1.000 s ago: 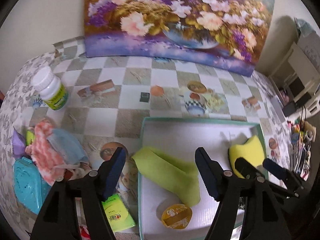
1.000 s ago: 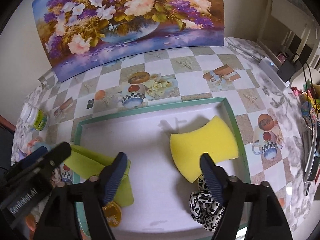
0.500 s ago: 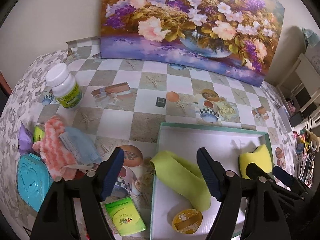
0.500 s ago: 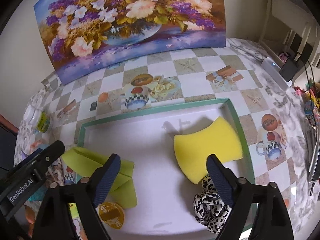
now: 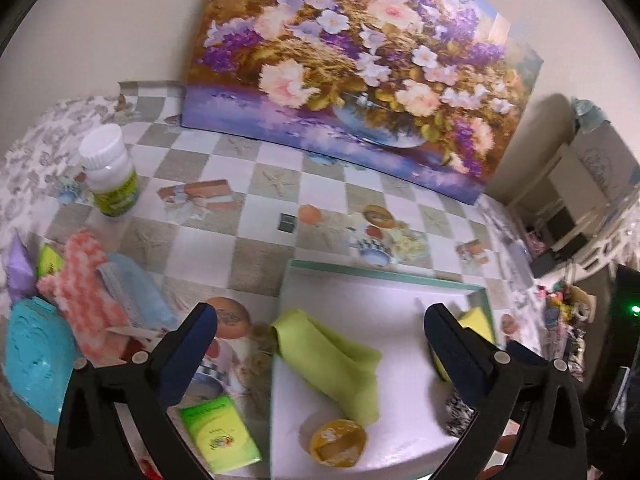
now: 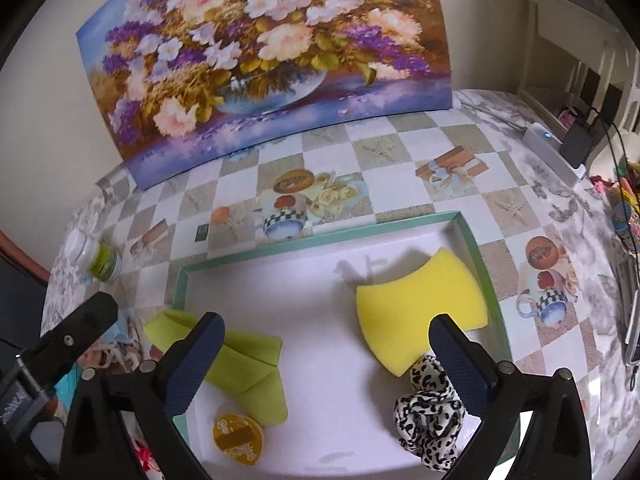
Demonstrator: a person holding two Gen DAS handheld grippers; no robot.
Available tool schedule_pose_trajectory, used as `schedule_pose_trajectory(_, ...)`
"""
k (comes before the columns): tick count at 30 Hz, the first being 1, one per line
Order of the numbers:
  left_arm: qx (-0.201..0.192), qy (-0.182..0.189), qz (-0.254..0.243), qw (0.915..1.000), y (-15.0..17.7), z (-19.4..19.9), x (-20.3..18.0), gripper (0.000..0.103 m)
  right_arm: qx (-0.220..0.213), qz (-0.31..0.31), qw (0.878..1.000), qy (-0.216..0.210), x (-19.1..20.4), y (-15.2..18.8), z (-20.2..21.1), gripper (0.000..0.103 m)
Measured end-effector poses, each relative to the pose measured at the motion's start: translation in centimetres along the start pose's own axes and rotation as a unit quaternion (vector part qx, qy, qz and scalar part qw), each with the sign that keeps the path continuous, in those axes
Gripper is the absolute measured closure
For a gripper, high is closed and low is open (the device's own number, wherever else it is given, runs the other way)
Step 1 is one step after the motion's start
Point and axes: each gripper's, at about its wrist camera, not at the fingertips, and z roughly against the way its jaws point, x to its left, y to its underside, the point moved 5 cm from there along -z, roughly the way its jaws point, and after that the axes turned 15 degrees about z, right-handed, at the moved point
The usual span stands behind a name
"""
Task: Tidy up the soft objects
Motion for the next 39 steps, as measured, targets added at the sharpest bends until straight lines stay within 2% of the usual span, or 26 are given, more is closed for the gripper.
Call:
schedule_pose_trajectory(3,0.01,0.013,-0.007,0.9998,0.6,0.0,-0.4,0.0,-0.011,0.008,1.0,-0.002,0.4,-0.3,0.4,0.0)
schedule_pose_trajectory(6,0.008,0.015,-0.017,0.9997,0.7,0.2,-0.7,0.0,-0.033,0.012,0.999,0.022,0.2,-0.7,1.1,0.0)
schedule_pose_trajectory(11,-0.037,-0.037,-0.048,0.9975,0.0,1.5,-0.6,0.0,-0.054,0.01,0.998,0.026,-0.1,-1.0,2.1,0.0)
schedule_pose_trajectory(14,-0.095,-0.091,-0.072,0.9887,-0.6,2.7,-0.2,0.0,-0.057,0.001,0.998,0.026,-0.3,-1.0,2.1,0.0)
schedule_pose_trajectory(16,-0.114,-0.101,-0.079,0.9852,-0.9,3.3,0.1,0.0,-0.057,-0.007,0.998,0.022,-0.5,-0.9,2.0,0.0)
schedule_pose_trajectory(23,-0.12,-0.1,-0.032,0.9872,-2.1,4.2,2.4,0.0,-0.086,-0.014,0.996,0.011,0.0,-1.3,3.2,0.004)
schedule_pose_trajectory(29,-0.128,-0.131,-0.016,0.9829,-3.5,6.0,4.3,0.0,-0.108,-0.002,0.994,-0.024,2.8,-2.5,4.0,0.007)
schedule_pose_trajectory(33,-0.123,-0.166,0.018,0.9782,-5.2,7.8,7.3,0.0,-0.119,0.02,0.991,-0.057,6.4,-3.4,4.4,0.011)
schedule_pose_trajectory(39,-0.13,-0.18,0.086,0.9712,-7.7,10.8,13.7,0.001,-0.113,0.079,0.986,-0.094,13.1,-4.1,3.8,0.021)
